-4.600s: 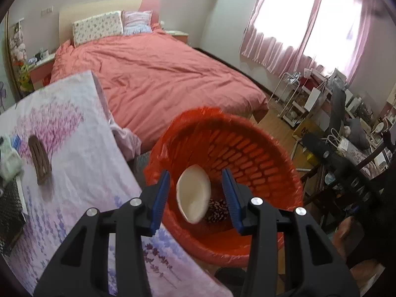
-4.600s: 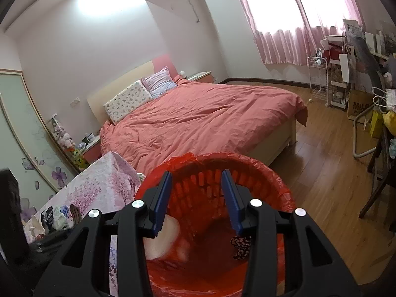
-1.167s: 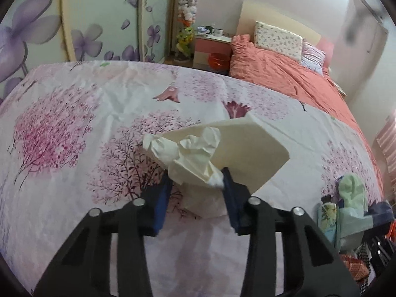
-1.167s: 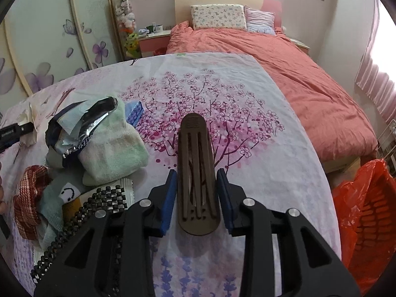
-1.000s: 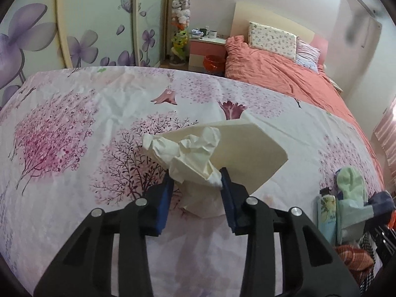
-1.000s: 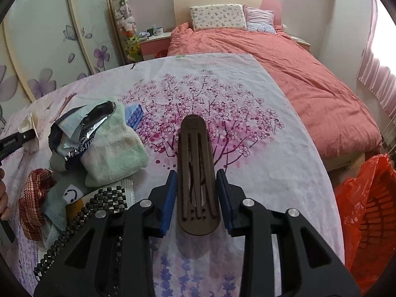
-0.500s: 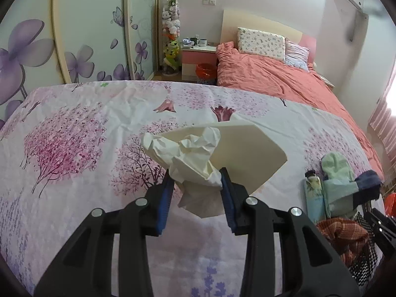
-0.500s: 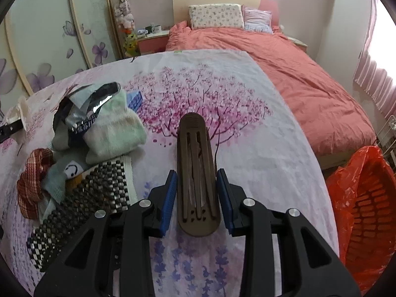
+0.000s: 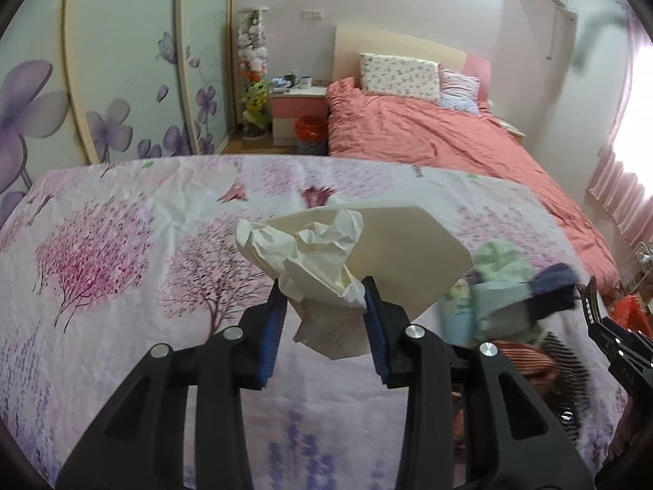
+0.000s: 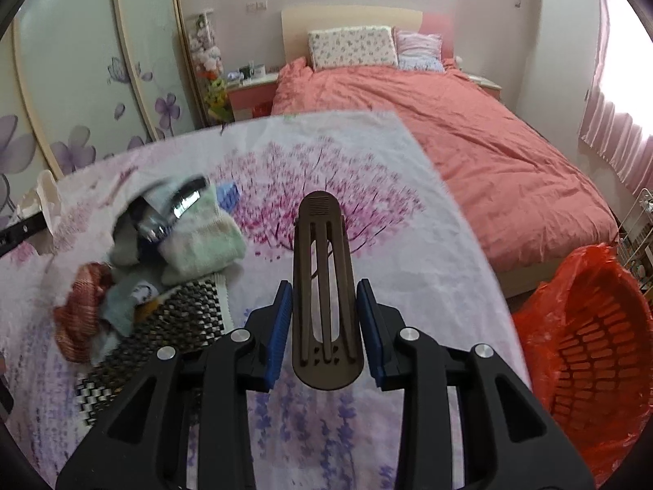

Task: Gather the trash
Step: 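Carry the tissue in the left tool while the right tool carries the insole toward the red basket, then open both tools over the red basket to drop the tissue and insole, then grasp the brown plaid scrunchie on the bed with the left tool, then grasp the black mesh pad with the right tool while the left tool holds the scrunchie, then carry the scrunchie in the left tool while the right tool carries the mesh pad to the basket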

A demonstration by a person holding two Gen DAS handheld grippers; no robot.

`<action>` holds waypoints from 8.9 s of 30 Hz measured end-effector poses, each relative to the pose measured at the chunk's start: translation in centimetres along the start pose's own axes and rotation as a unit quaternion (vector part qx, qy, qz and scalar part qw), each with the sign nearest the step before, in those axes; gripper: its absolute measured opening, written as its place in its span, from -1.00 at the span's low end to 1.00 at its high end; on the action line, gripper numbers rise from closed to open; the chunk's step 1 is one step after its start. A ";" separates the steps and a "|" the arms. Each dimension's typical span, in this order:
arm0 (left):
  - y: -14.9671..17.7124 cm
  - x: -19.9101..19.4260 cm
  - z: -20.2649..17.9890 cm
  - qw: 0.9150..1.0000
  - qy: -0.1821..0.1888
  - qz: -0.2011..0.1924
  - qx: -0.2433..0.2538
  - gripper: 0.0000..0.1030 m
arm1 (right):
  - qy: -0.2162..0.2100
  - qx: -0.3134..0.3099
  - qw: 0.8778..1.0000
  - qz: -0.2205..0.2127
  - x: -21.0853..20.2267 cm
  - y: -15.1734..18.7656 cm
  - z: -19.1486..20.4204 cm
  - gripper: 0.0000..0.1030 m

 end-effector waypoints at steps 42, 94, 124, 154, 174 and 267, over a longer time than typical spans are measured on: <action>4.0 -13.1 -32.3 0.947 0.278 -0.029 0.158 -0.28 | 0.085 0.129 0.976 -0.155 -15.9 1.7 -15.6 -0.36; 7.3 -6.7 -24.8 0.977 0.134 0.001 0.166 0.56 | 0.079 0.127 0.984 -0.092 -11.6 3.4 -16.2 0.03; 7.8 -0.9 -10.6 0.995 0.025 0.043 0.081 -0.44 | -0.012 0.025 0.999 -0.032 -7.9 3.7 -1.2 0.03; 6.7 1.9 0.7 0.996 -0.063 0.063 -0.004 -0.43 | -0.053 -0.039 0.998 0.012 -3.3 3.4 9.5 -0.19; 6.9 2.7 0.5 0.996 -0.050 0.073 -0.008 -0.27 | 0.030 0.067 0.996 -0.051 -3.5 1.4 0.4 -0.90; 6.3 -13.4 -35.8 0.929 0.343 0.006 0.139 -0.64 | 0.082 0.167 0.967 -0.175 -16.0 1.8 -17.9 -0.90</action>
Point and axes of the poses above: each gripper's, at about its wrist camera, not at the fingertips, and x roughly the way its jaws point, z to its left, y to its underside, the point moved 3 cm from there along x, roughly the way its jaws point, and after that the axes turned 6 degrees about -z, right-handed, at the moved point
